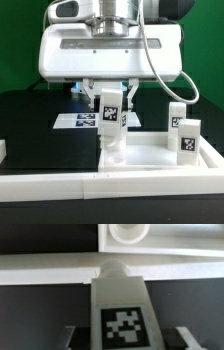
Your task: Assemble square table
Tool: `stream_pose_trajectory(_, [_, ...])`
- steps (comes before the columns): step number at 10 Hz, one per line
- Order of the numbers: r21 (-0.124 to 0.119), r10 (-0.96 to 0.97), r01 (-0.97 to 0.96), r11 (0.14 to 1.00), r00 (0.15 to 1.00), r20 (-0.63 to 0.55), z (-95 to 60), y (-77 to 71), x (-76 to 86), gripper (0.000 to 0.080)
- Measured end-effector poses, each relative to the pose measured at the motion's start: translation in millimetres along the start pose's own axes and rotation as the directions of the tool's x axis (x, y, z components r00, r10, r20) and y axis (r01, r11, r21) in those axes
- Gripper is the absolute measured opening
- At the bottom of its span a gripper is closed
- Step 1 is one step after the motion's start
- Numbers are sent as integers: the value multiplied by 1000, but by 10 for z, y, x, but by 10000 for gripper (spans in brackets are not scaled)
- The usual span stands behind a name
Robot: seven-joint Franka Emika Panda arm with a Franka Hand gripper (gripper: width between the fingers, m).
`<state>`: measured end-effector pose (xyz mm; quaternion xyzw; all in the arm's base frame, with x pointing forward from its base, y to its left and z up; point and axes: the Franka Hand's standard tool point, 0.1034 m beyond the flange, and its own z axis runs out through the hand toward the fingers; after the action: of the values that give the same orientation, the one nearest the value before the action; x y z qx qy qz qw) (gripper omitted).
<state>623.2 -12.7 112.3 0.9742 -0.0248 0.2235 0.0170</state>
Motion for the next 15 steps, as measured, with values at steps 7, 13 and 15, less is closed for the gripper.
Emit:
stream_pose_trajectory(7, [2,-5,5,1000,1000,5,26,-40,-96,290])
stream_pose_trajectory(13, [8,-1,1,1000,1000,10,7,162,-85,290])
stream_pose_trajectory(15, [8,-1,1,1000,1000,11,10,168,-89,290])
